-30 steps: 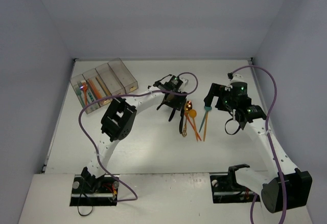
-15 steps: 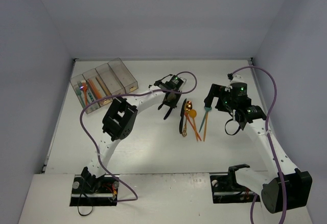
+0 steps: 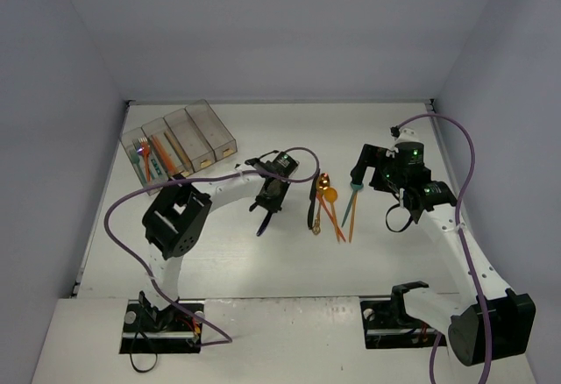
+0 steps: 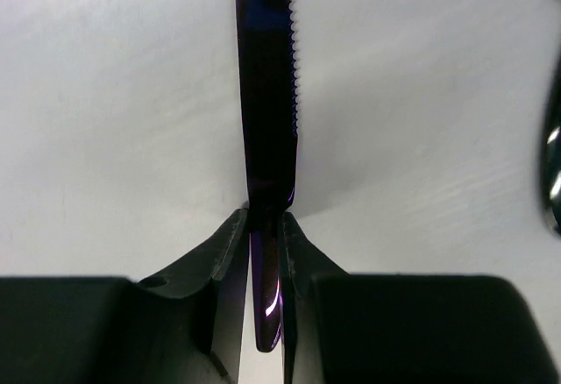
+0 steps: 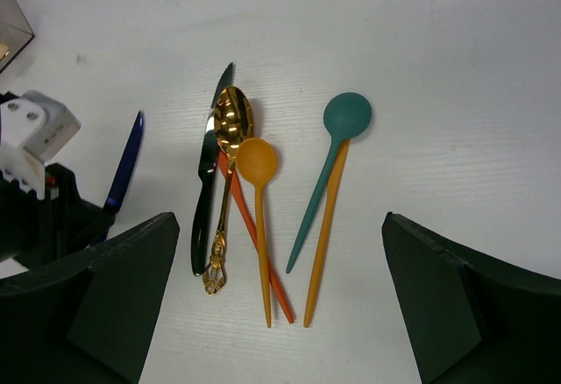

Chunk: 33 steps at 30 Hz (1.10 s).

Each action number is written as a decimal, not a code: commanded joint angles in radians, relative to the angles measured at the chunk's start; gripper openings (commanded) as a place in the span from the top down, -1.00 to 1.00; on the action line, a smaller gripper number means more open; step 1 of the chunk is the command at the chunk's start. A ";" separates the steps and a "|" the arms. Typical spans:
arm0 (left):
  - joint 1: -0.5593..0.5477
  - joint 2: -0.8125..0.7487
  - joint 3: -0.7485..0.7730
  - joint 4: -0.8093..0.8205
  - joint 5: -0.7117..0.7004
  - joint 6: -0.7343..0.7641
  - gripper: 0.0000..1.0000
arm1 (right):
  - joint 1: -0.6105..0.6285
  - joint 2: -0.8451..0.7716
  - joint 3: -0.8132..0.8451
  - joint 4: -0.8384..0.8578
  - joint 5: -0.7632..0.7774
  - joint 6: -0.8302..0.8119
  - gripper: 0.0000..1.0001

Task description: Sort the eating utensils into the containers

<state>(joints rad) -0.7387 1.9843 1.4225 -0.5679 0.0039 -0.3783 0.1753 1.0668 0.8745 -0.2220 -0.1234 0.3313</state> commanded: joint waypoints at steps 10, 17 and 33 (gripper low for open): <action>-0.001 0.012 -0.025 -0.158 0.056 -0.012 0.67 | -0.010 -0.005 0.008 0.027 0.011 -0.009 -1.00; 0.010 0.036 -0.022 -0.157 0.089 -0.008 0.49 | -0.010 -0.018 0.001 0.027 0.010 -0.008 -1.00; 0.025 0.008 -0.105 -0.022 0.008 -0.048 1.00 | -0.010 -0.008 0.003 0.027 0.007 -0.003 -1.00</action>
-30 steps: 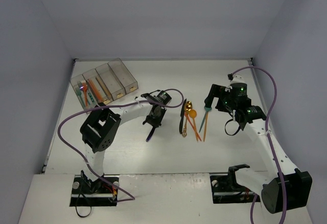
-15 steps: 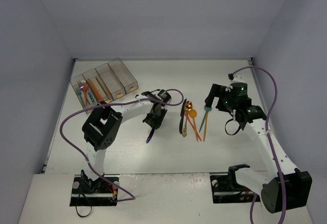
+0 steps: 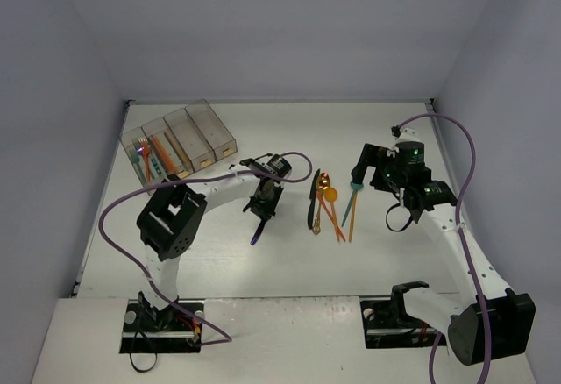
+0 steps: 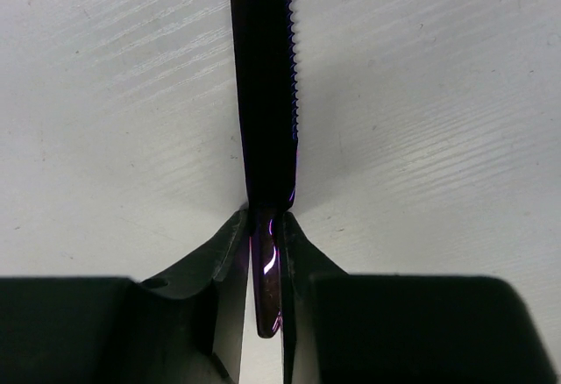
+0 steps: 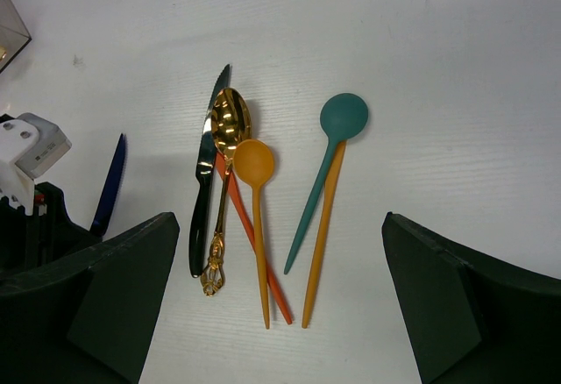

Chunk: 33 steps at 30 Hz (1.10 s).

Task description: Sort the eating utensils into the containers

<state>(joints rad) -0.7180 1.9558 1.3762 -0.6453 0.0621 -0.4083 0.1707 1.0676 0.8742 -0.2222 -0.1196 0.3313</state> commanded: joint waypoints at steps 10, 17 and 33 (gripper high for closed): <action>0.007 -0.192 -0.082 0.069 -0.176 -0.047 1.00 | -0.005 -0.007 0.011 0.027 0.011 -0.005 -1.00; 0.075 -0.354 -0.021 0.034 -0.197 -0.083 1.00 | -0.005 -0.004 0.031 0.027 0.009 -0.005 -1.00; 0.592 -0.087 0.460 -0.048 -0.093 -0.196 1.00 | -0.005 -0.018 0.019 0.027 0.002 -0.004 -1.00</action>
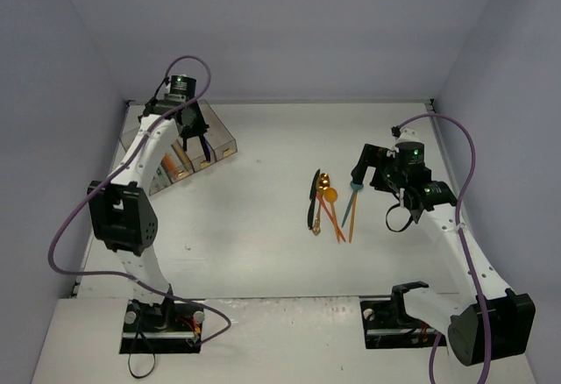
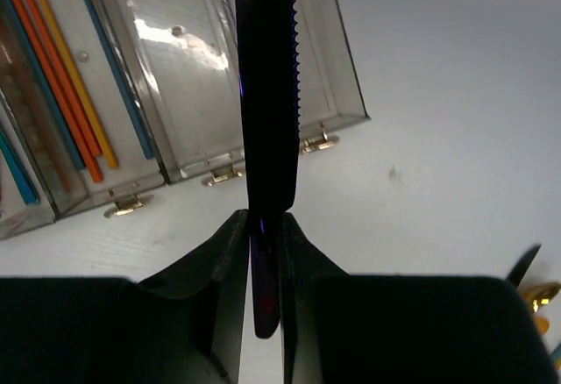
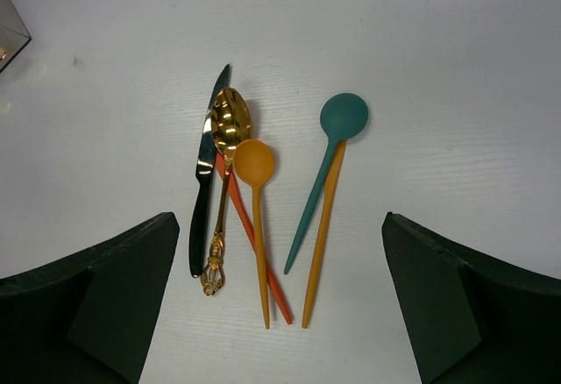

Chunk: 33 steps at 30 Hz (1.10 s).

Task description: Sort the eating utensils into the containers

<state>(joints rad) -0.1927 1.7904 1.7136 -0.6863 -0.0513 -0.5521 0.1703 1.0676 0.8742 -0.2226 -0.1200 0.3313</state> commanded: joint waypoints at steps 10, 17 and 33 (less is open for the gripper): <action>0.165 0.298 0.323 -0.004 0.021 -0.113 1.00 | -0.006 -0.034 0.012 0.025 0.001 0.000 -1.00; 0.177 0.385 0.410 -0.007 0.026 -0.099 1.00 | -0.005 -0.028 0.009 0.023 0.001 -0.002 -1.00; 0.183 0.455 0.360 -0.007 0.051 -0.078 0.88 | -0.005 -0.017 0.003 0.023 0.000 -0.004 -1.00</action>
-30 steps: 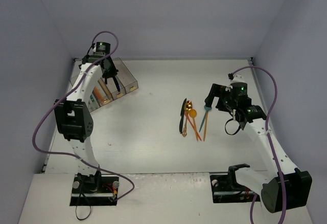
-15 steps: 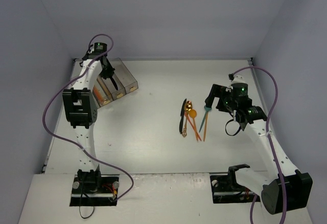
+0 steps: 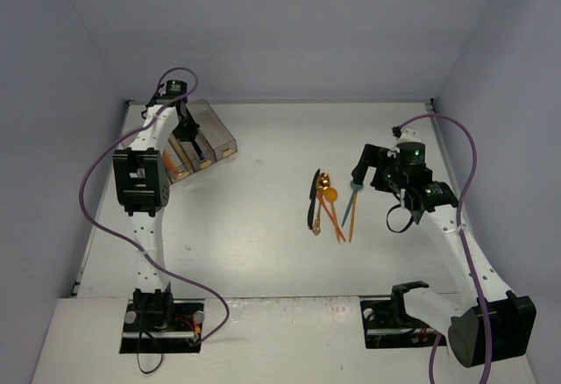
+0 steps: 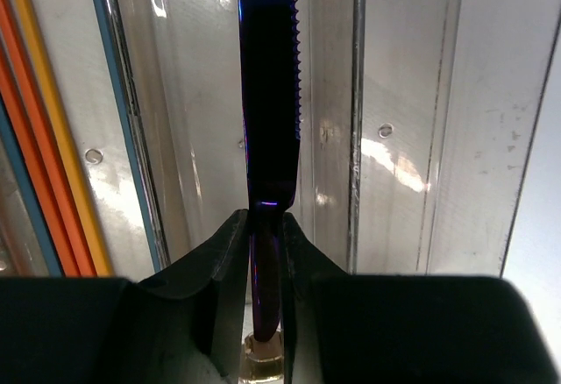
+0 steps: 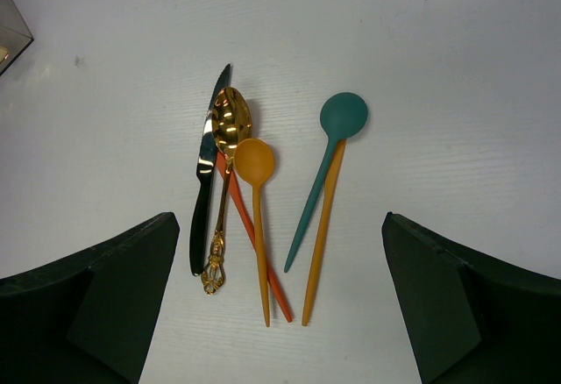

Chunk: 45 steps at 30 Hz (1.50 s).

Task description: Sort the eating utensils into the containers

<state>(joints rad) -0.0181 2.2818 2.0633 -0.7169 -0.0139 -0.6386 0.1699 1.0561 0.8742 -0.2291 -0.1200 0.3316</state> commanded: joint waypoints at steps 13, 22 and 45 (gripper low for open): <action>-0.027 -0.203 0.016 0.026 0.049 0.089 -0.16 | -0.005 -0.002 0.011 0.030 0.007 -0.010 -1.00; -0.346 -0.375 -0.144 0.031 0.017 0.219 -0.17 | -0.006 -0.001 0.019 0.031 0.022 -0.016 -1.00; -0.871 -0.095 -0.132 0.031 -0.058 0.112 0.04 | -0.007 -0.072 -0.011 0.024 0.050 -0.003 -1.00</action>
<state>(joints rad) -0.8708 2.2183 1.8594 -0.6909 -0.0574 -0.4952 0.1696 1.0089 0.8672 -0.2307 -0.0925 0.3283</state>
